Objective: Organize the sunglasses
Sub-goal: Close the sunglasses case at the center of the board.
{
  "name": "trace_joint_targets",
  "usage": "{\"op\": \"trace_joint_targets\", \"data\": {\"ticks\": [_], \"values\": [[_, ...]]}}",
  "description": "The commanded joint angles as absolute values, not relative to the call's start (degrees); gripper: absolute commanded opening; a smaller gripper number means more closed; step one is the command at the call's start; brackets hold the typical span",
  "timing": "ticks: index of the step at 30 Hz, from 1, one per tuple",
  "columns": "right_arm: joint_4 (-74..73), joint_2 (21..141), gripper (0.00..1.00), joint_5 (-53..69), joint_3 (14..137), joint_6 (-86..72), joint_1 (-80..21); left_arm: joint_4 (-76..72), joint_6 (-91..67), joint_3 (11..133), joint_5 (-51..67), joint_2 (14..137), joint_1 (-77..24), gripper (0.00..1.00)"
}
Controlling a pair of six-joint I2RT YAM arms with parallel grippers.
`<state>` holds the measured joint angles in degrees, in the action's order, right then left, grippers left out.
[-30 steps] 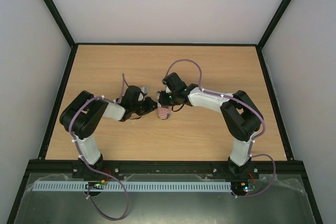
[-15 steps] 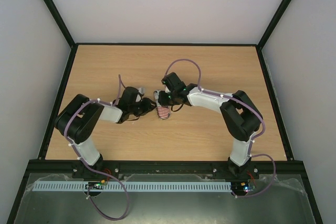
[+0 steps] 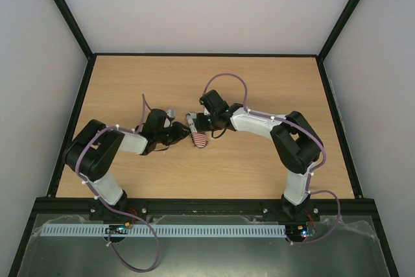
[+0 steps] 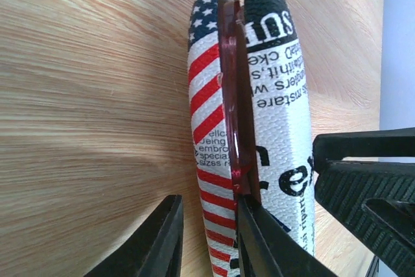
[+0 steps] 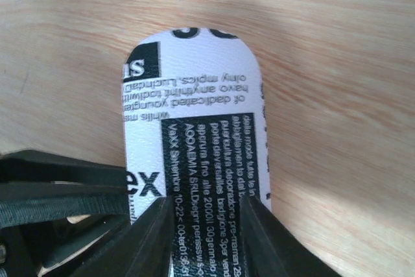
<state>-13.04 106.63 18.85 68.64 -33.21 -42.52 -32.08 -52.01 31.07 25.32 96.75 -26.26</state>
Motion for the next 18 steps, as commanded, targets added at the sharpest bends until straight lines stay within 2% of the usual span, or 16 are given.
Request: {"op": "trace_joint_targets", "data": {"ticks": [1, 3, 9, 14, 18], "values": [[-18.4, 108.5, 0.38, 16.8, 69.1, -31.2, -43.4, -35.3, -50.4, 30.4, 27.4, 94.2, -26.1, 0.26], [-18.8, 108.7, 0.48, 17.0, 69.5, -30.2, -43.4, -35.2, -50.1, 30.2, 27.6, 94.3, -26.1, 0.26], [-18.1, 108.2, 0.62, 18.2, 70.0, -28.4, -44.3, -35.7, -49.8, 30.1, 27.8, 95.1, -26.0, 0.26], [-18.8, 109.3, 0.72, 18.0, 72.4, -27.8, -45.5, -36.0, -49.7, 30.1, 28.0, 95.3, -26.0, 0.26], [-20.3, 111.0, 0.73, 16.2, 74.4, -27.7, -46.3, -36.1, -49.8, 30.1, 28.2, 95.2, -26.0, 0.26]]}}
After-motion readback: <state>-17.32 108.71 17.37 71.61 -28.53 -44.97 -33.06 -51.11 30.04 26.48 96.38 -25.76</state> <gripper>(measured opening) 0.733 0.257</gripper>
